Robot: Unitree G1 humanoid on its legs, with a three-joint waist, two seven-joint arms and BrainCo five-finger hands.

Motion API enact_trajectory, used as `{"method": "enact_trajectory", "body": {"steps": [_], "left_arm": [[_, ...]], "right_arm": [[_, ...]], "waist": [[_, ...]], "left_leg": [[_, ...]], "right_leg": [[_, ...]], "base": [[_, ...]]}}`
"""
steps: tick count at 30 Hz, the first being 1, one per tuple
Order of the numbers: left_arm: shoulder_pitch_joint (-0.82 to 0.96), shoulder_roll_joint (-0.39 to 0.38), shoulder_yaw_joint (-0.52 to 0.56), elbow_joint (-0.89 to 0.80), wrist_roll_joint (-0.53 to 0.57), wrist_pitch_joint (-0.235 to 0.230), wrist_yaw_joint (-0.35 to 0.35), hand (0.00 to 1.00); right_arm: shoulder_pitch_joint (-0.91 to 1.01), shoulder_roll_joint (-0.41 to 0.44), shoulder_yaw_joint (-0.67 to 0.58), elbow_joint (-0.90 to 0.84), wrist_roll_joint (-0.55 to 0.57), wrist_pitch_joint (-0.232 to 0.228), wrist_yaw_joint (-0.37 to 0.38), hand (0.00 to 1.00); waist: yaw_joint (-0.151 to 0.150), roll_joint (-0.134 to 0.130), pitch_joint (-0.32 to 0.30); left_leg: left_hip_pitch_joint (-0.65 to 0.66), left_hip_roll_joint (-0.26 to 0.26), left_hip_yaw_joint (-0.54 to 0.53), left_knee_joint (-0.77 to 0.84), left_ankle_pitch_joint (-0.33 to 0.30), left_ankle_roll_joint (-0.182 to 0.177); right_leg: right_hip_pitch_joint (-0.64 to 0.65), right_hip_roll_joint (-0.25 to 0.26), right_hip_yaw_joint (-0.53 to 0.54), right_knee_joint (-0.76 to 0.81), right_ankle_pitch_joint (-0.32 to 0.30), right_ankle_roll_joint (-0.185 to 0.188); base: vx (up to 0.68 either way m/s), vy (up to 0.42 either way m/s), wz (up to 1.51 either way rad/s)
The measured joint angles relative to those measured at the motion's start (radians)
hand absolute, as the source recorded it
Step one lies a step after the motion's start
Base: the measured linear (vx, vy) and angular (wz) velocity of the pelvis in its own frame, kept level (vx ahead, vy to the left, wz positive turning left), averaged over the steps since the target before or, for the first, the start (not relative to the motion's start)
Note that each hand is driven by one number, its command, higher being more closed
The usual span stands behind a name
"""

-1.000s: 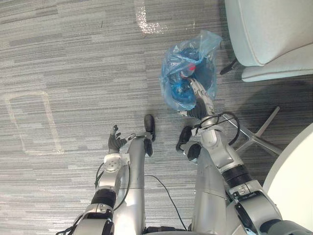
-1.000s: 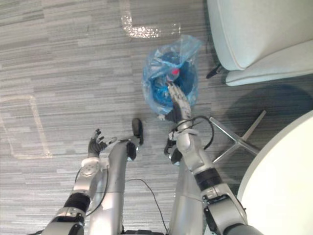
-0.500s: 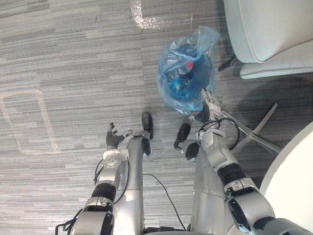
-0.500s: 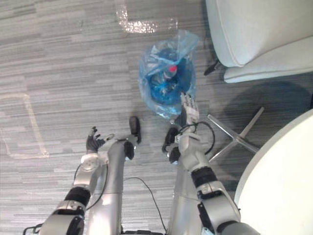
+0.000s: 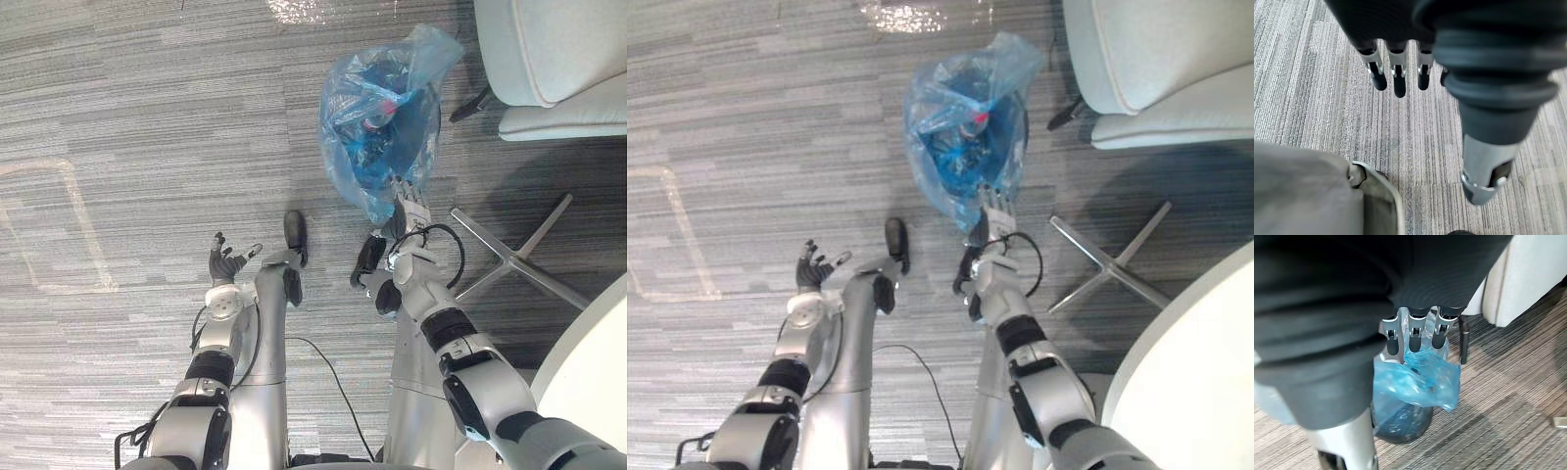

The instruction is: Gather rubbish on tea table into small bin, then transfer packed bag to large trash can.

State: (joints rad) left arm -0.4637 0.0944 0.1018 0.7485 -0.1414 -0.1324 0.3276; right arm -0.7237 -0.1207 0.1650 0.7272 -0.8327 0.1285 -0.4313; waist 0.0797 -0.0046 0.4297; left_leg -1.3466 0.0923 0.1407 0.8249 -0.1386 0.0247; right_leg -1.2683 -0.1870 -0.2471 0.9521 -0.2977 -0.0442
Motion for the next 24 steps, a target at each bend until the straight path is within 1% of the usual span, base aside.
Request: {"method": "enact_trajectory", "body": {"steps": [1,7,8,12,16,19,22,24], "left_arm": [[-0.009,-0.003,0.0,0.0,-0.019,-0.011,0.0,0.0],[-0.012,-0.012,0.001,-0.002,-0.02,-0.011,0.0,0.0],[-0.012,-0.015,0.008,-0.003,-0.021,-0.01,-0.001,0.0],[-0.012,-0.027,0.038,-0.003,-0.034,0.0,-0.003,0.0],[-0.012,-0.029,0.039,-0.007,-0.038,0.01,-0.003,0.0],[-0.012,-0.03,0.039,-0.007,-0.038,0.012,-0.004,0.0],[-0.011,-0.03,0.039,-0.004,-0.037,0.017,-0.004,0.0],[-0.009,-0.03,0.039,-0.002,-0.035,0.021,-0.006,0.0]], "right_arm": [[-0.033,0.008,0.005,0.0,0.006,0.001,0.0,1.0],[-0.055,0.01,0.005,-0.011,0.015,0.001,0.0,1.0],[-0.055,0.013,0.006,-0.017,0.055,-0.004,-0.001,1.0],[-0.039,0.015,0.005,-0.085,0.124,-0.008,-0.002,1.0],[-0.021,0.015,0.004,-0.139,0.139,-0.025,-0.003,1.0],[-0.007,0.015,0.003,-0.169,0.171,-0.039,-0.003,1.0],[0.011,0.015,0.001,-0.173,0.179,-0.043,-0.002,1.0],[0.041,0.015,0.001,-0.215,0.202,-0.048,-0.001,1.0]], "waist": [[0.006,0.0,0.0],[0.013,0.001,-0.001],[0.013,0.001,-0.001],[0.014,0.001,-0.001],[0.017,0.001,-0.001],[0.02,0.001,-0.001],[0.025,0.001,-0.001],[0.027,0.001,-0.002]], "left_leg": [[-0.017,-0.003,-0.01,0.0,0.005,-0.006],[-0.022,-0.009,-0.017,0.0,0.01,-0.014],[-0.023,-0.009,-0.018,-0.001,0.011,-0.015],[-0.023,-0.009,-0.02,-0.001,0.017,-0.012],[-0.022,-0.009,-0.022,0.0,0.019,-0.015],[-0.019,-0.006,-0.024,0.009,0.023,-0.01],[-0.007,0.001,-0.028,0.023,0.022,-0.011],[0.007,0.004,-0.034,0.029,0.017,-0.014]], "right_leg": [[-0.013,-0.002,-0.007,0.006,-0.002,-0.004],[-0.022,-0.007,-0.007,0.021,-0.008,-0.012],[-0.023,-0.006,-0.008,0.022,-0.009,-0.012],[-0.023,-0.005,-0.009,0.024,-0.009,-0.013],[-0.022,-0.004,-0.009,0.026,-0.009,-0.013],[-0.017,-0.002,-0.009,0.033,-0.009,-0.013],[0.002,0.006,-0.009,0.038,-0.009,-0.013],[0.02,0.013,-0.009,0.036,-0.009,-0.012]], "base": [[-0.09,0.043,0.15],[-0.06,0.027,0.07],[-0.04,0.019,0.02],[-0.05,0.024,0.02],[-0.06,0.029,0.01],[-0.06,0.026,-0.01],[-0.06,0.023,-0.05],[-0.09,0.028,-0.04]]}}
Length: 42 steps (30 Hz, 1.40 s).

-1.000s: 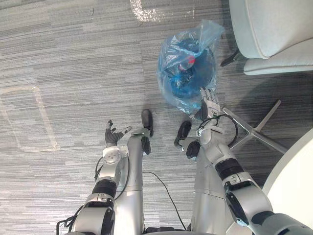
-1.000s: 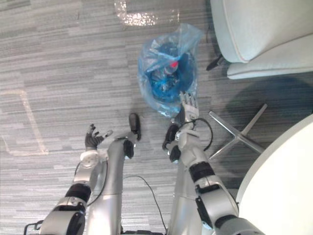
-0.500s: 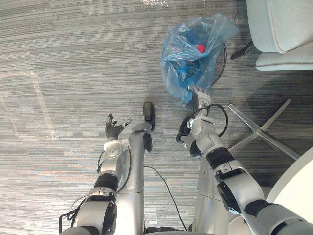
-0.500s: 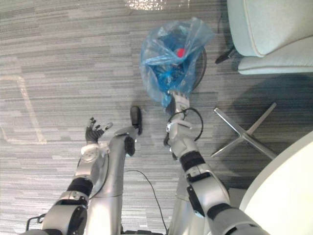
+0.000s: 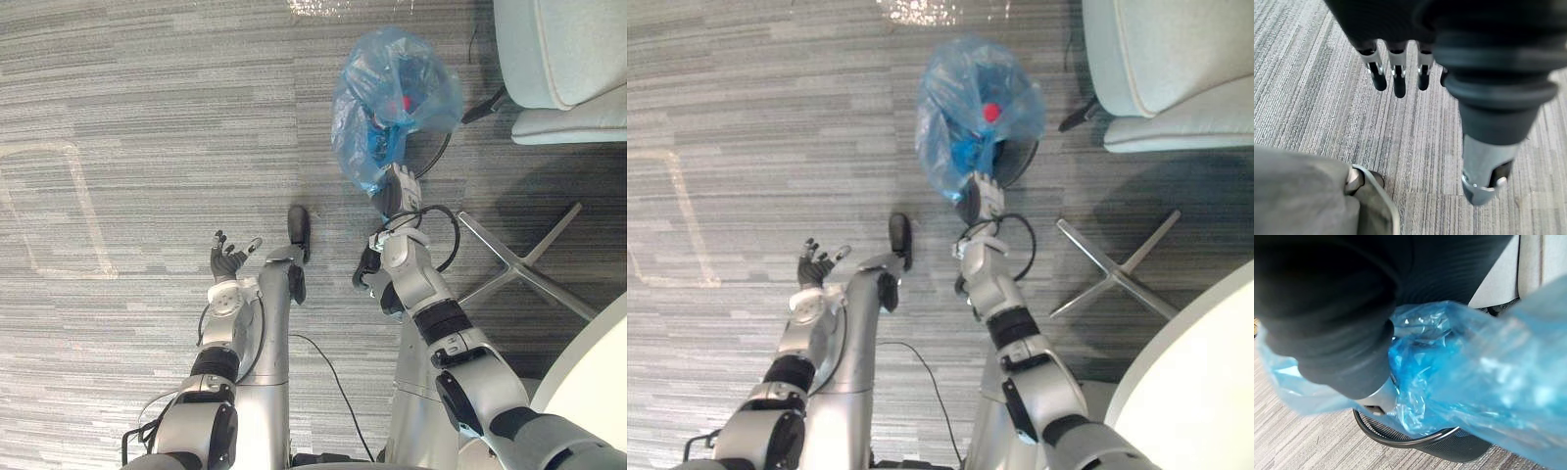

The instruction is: Gather rubbish on tea table into small bin, then transfer packed bag to large trash can.

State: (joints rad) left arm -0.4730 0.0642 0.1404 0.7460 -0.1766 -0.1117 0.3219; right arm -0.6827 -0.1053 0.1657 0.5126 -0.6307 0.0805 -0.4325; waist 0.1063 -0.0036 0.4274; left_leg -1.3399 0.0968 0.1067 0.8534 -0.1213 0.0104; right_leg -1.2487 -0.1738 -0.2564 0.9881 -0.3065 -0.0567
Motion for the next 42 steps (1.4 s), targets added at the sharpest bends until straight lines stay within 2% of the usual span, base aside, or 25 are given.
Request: {"method": "enact_trajectory", "body": {"steps": [4,7,10,16,18,20,21,22,25,28,31,34,37,38,39,41,42], "left_arm": [[0.024,-0.001,-0.001,-0.001,0.019,0.012,-0.004,0.0],[0.058,-0.023,-0.007,0.0,0.028,0.02,-0.022,0.0],[0.114,-0.045,-0.059,0.0,0.033,0.034,-0.033,0.0],[0.214,-0.066,-0.09,0.001,0.054,0.039,-0.044,0.0],[0.266,-0.068,-0.091,0.003,0.066,0.041,-0.048,0.0],[0.3,-0.067,-0.1,0.003,0.076,0.043,-0.05,0.0],[0.336,-0.062,-0.128,0.003,0.095,0.044,-0.054,0.0],[0.353,-0.057,-0.145,0.004,0.099,0.046,-0.06,0.0],[0.361,-0.034,-0.22,0.045,0.118,0.051,-0.072,0.0],[0.36,-0.01,-0.268,0.052,0.137,0.051,-0.074,0.0],[0.367,0.006,-0.295,0.051,0.141,0.051,-0.079,0.0],[0.385,0.017,-0.321,0.043,0.161,0.051,-0.086,0.0],[0.44,0.032,-0.342,-0.071,0.176,0.052,-0.089,0.0],[0.493,0.044,-0.37,-0.2,0.177,0.051,-0.091,0.0],[0.523,0.051,-0.386,-0.283,0.172,0.036,-0.109,0.0],[0.589,0.07,-0.417,-0.426,0.173,-0.022,-0.152,0.0],[0.607,0.063,-0.43,-0.436,0.207,-0.033,-0.15,0.0]], "right_arm": [[0.064,0.015,0.002,-0.071,0.025,-0.016,0.002,1.0],[0.129,0.028,0.009,-0.11,0.067,-0.04,0.017,1.0],[0.232,0.034,0.046,-0.181,0.119,-0.045,0.039,1.0],[0.37,0.079,0.093,-0.325,0.165,-0.081,0.075,1.0],[0.44,0.099,0.105,-0.378,0.174,-0.087,0.1,1.0],[0.487,0.104,0.12,-0.4,0.18,-0.098,0.113,1.0],[0.543,0.106,0.136,-0.43,0.201,-0.112,0.13,1.0],[0.56,0.106,0.149,-0.435,0.202,-0.12,0.14,1.0],[0.588,0.103,0.155,-0.432,0.21,-0.132,0.169,1.0],[0.588,0.087,0.153,-0.416,0.218,-0.137,0.198,1.0],[0.59,0.064,0.153,-0.416,0.223,-0.142,0.219,1.0],[0.607,0.054,0.152,-0.416,0.248,-0.151,0.238,1.0],[0.619,0.041,0.152,-0.419,0.262,-0.16,0.26,1.0],[0.626,0.026,0.152,-0.423,0.279,-0.17,0.267,1.0],[0.626,0.019,0.151,-0.424,0.283,-0.174,0.269,1.0],[0.631,-0.015,0.147,-0.433,0.299,-0.179,0.286,1.0],[0.644,-0.025,0.144,-0.46,0.326,-0.179,0.292,1.0]], "waist": [[0.0,0.0,-0.002],[-0.004,-0.002,-0.004],[-0.014,-0.005,-0.014],[-0.036,-0.042,-0.04],[-0.045,-0.063,-0.057],[-0.047,-0.072,-0.079],[-0.047,-0.082,-0.125],[-0.049,-0.087,-0.144],[-0.061,-0.088,-0.19],[-0.072,-0.088,-0.199],[-0.079,-0.088,-0.205],[-0.09,-0.087,-0.244],[-0.101,-0.086,-0.265],[-0.102,-0.08,-0.281],[-0.101,-0.077,-0.287],[-0.095,-0.064,-0.301],[-0.096,-0.055,-0.307]], "left_leg": [[0.06,0.014,-0.001,0.002,-0.01,0.001],[0.159,0.02,0.011,-0.035,-0.008,-0.001],[0.28,0.035,0.045,-0.093,-0.003,-0.002],[0.491,0.024,0.05,-0.194,0.005,-0.008],[0.608,0.017,0.051,-0.251,0.005,-0.012],[0.671,0.016,0.055,-0.289,0.008,-0.011],[0.722,0.015,0.066,-0.333,0.011,-0.015],[0.753,0.014,0.072,-0.359,0.013,-0.017],[0.841,-0.002,0.076,-0.457,0.041,-0.021],[0.934,-0.011,0.084,-0.558,0.077,-0.024],[1.014,-0.025,0.096,-0.635,0.098,-0.025],[1.084,-0.037,0.105,-0.701,0.11,-0.026],[1.17,-0.048,0.12,-0.766,0.122,-0.025],[1.181,-0.051,0.121,-0.777,0.122,-0.025],[1.187,-0.054,0.122,-0.782,0.122,-0.024],[1.208,-0.059,0.123,-0.798,0.124,-0.022],[1.225,-0.063,0.124,-0.809,0.125,-0.021]], "right_leg": [[0.065,0.013,-0.002,-0.015,0.0,0.0],[0.16,0.016,-0.006,-0.051,-0.002,0.005],[0.279,0.015,-0.015,-0.11,0.003,0.006],[0.501,0.021,-0.04,-0.223,0.016,0.01],[0.625,0.03,-0.048,-0.295,0.02,0.021],[0.689,0.039,-0.049,-0.345,0.028,0.029],[0.739,0.048,-0.045,-0.399,0.042,0.035],[0.769,0.052,-0.044,-0.43,0.049,0.038],[0.856,0.067,-0.045,-0.54,0.085,0.045],[0.948,0.086,-0.042,-0.656,0.134,0.048],[1.015,0.089,-0.036,-0.715,0.154,0.055],[1.075,0.096,-0.023,-0.776,0.173,0.064],[1.145,0.099,-0.005,-0.826,0.187,0.076],[1.156,0.099,-0.003,-0.839,0.191,0.081],[1.166,0.099,-0.003,-0.851,0.196,0.082],[1.189,0.099,0.0,-0.877,0.21,0.086],[1.208,0.099,0.005,-0.893,0.217,0.089]], "base": [[-0.08,0.013,-0.07],[-0.07,-0.001,0.01],[0.01,-0.006,0.09],[0.07,-0.006,0.08],[0.12,-0.018,0.06],[0.12,-0.005,-0.04],[0.14,0.009,-0.12],[0.16,0.017,-0.13],[0.15,0.021,-0.02],[0.14,0.019,-0.06],[0.12,0.015,-0.08],[0.11,0.02,-0.12],[0.09,0.012,-0.16],[0.05,0.015,-0.06],[0.04,0.019,0.0],[0.04,0.041,-0.01],[0.03,0.049,-0.05]]}}
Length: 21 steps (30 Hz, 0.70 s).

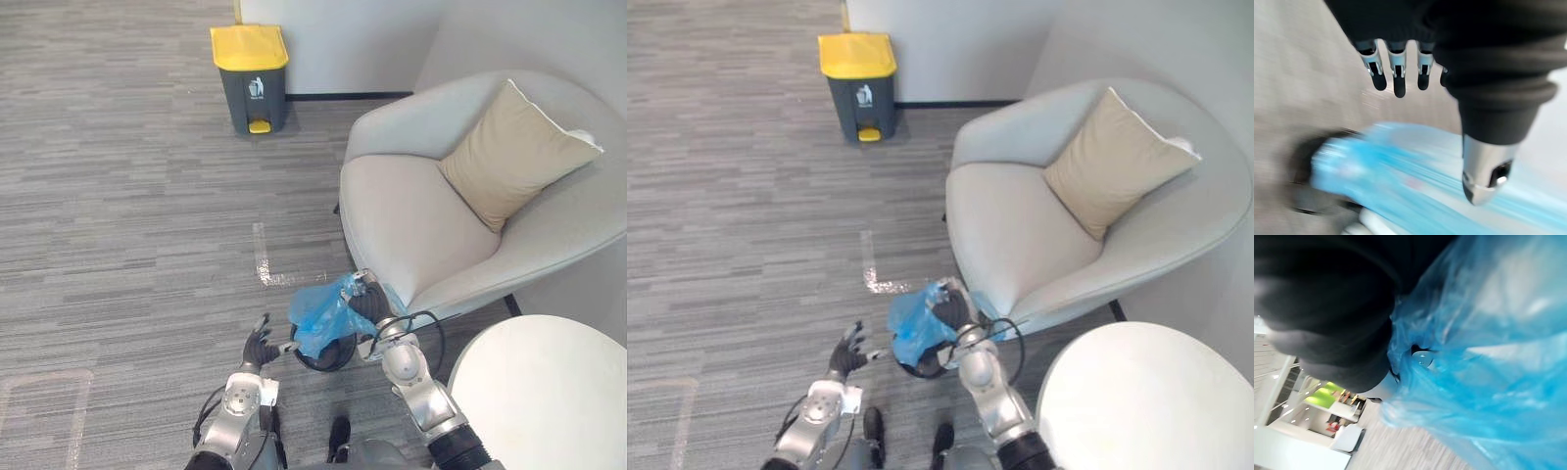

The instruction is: Gather rubbish on tea table into small bin, then transfer packed bag to large trash can.

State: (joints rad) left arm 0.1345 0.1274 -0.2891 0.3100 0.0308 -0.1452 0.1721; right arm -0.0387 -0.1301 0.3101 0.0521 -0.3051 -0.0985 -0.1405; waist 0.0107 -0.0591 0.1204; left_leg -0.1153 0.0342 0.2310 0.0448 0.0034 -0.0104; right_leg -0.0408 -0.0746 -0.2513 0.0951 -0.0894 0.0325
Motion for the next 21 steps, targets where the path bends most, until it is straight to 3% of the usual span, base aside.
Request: {"method": "enact_trajectory", "body": {"steps": [4,7,10,21], "left_arm": [[0.002,-0.001,-0.008,0.006,0.07,0.045,-0.018,0.0],[-0.003,0.02,-0.017,-0.108,0.172,0.022,-0.001,0.0],[-0.01,0.03,-0.023,-0.149,0.207,-0.005,0.001,0.0],[-0.056,0.07,-0.055,-0.181,0.303,-0.016,0.005,0.0]], "right_arm": [[0.005,0.002,0.004,-0.051,0.002,-0.022,0.009,1.0],[0.007,-0.007,0.008,-0.071,0.043,-0.031,0.024,1.0],[0.008,-0.034,0.009,-0.078,0.081,-0.048,0.043,1.0],[-0.046,-0.071,0.062,-0.168,0.192,-0.067,0.09,1.0]], "waist": [[-0.001,0.008,-0.014],[-0.003,0.013,-0.02],[-0.009,0.026,-0.044],[-0.018,0.034,-0.077]], "left_leg": [[0.039,-0.008,0.017,-0.049,0.016,0.003],[0.071,-0.013,0.026,-0.094,0.032,0.005],[0.086,-0.019,0.033,-0.117,0.045,0.008],[0.128,-0.032,0.056,-0.147,0.051,0.017]], "right_leg": [[0.009,0.0,0.028,-0.012,0.001,-0.001],[0.017,0.002,0.044,-0.024,0.005,0.0],[0.036,0.005,0.05,-0.051,0.024,0.003],[0.045,0.002,0.076,-0.05,0.033,0.014]], "base": [[-0.01,0.024,-0.15],[-0.03,0.018,-0.11],[0.03,0.027,-0.08],[-0.01,0.027,-0.06]]}}
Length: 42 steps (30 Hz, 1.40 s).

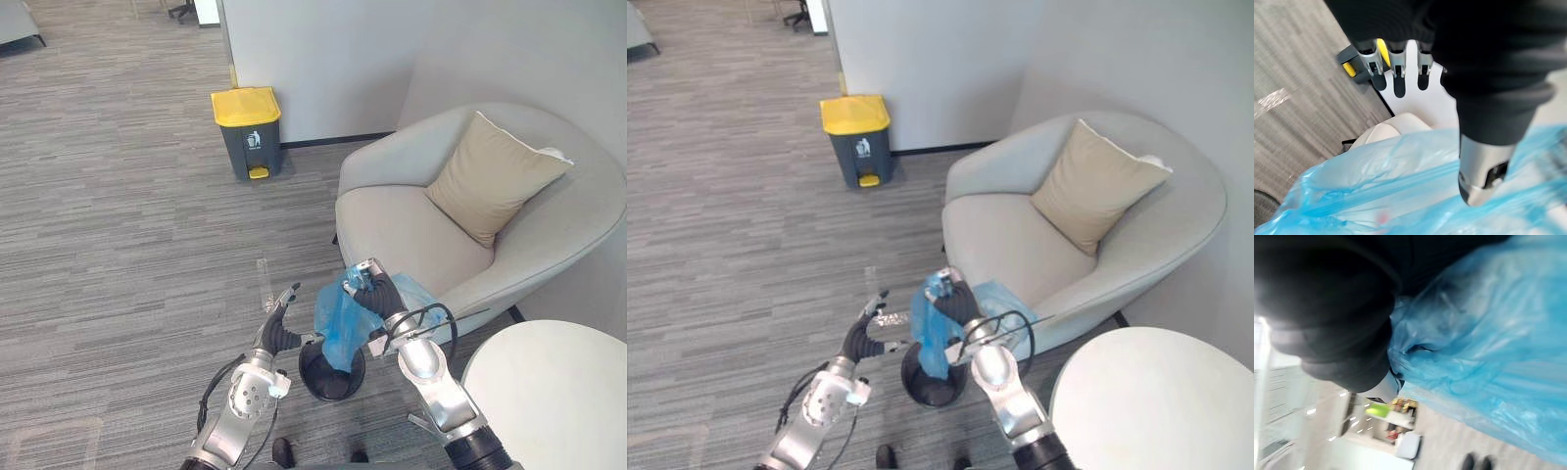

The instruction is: Gather rubbish on tea table into small bin, then transfer packed bag to large trash can.

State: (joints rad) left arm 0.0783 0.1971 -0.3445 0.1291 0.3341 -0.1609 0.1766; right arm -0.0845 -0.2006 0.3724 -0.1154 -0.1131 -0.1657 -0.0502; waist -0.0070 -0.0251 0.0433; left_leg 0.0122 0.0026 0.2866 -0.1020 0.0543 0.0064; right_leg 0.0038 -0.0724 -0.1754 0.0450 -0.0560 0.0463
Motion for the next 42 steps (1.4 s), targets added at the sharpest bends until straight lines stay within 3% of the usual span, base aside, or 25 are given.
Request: {"method": "enact_trajectory", "body": {"steps": [12,22,26,28,41,42], "left_arm": [[-0.108,0.056,-0.108,0.003,0.02,-0.029,-0.006,0.0],[-0.151,0.063,-0.106,0.003,0.059,-0.029,-0.01,0.0],[-0.15,0.057,-0.105,0.003,0.059,-0.028,-0.027,0.0],[-0.149,0.015,-0.104,0.003,0.058,-0.022,-0.027,0.0],[-0.144,-0.028,-0.108,0.102,0.058,0.0,-0.023,0.0],[-0.144,-0.028,-0.11,0.122,0.058,0.0,-0.022,1.0]], "right_arm": [[-0.034,-0.041,0.047,0.0,0.057,-0.009,0.033,1.0],[-0.072,-0.035,0.085,-0.013,0.117,-0.012,0.064,1.0],[-0.081,-0.021,0.124,-0.079,0.164,-0.016,0.084,1.0],[-0.107,0.018,0.169,-0.087,0.228,-0.016,0.107,1.0],[-0.108,0.043,0.231,-0.087,0.275,0.011,0.114,1.0],[-0.108,0.043,0.232,-0.087,0.279,0.014,0.114,1.0]], "waist": [[-0.03,0.011,-0.042],[-0.041,0.01,-0.043],[-0.041,0.008,-0.048],[-0.04,0.002,-0.067],[-0.035,-0.001,-0.069],[-0.035,-0.001,-0.069]], "left_leg": [[-0.011,-0.002,0.014,-0.001,0.007,0.004],[-0.011,-0.003,0.013,-0.002,0.022,0.011],[-0.011,-0.005,0.019,-0.002,0.023,0.012],[-0.011,-0.014,0.024,-0.002,0.026,0.016],[-0.011,-0.013,0.035,-0.008,0.022,0.01],[-0.011,-0.012,0.035,-0.008,0.021,0.009]], "right_leg": [[0.002,0.0,0.026,-0.049,0.029,-0.005],[-0.001,0.005,0.034,-0.045,0.039,-0.006],[-0.012,0.002,0.046,-0.034,0.037,-0.003],[-0.015,-0.006,0.053,-0.032,0.04,0.004],[-0.022,-0.008,0.071,-0.033,0.044,0.007],[-0.022,-0.009,0.072,-0.033,0.044,0.007]], "base": [[-0.01,0.014,-0.05],[-0.03,0.008,-0.01],[-0.03,0.045,-0.05],[0.0,0.09,-0.06],[0.0,0.008,-0.02],[0.0,0.0,0.0]]}}
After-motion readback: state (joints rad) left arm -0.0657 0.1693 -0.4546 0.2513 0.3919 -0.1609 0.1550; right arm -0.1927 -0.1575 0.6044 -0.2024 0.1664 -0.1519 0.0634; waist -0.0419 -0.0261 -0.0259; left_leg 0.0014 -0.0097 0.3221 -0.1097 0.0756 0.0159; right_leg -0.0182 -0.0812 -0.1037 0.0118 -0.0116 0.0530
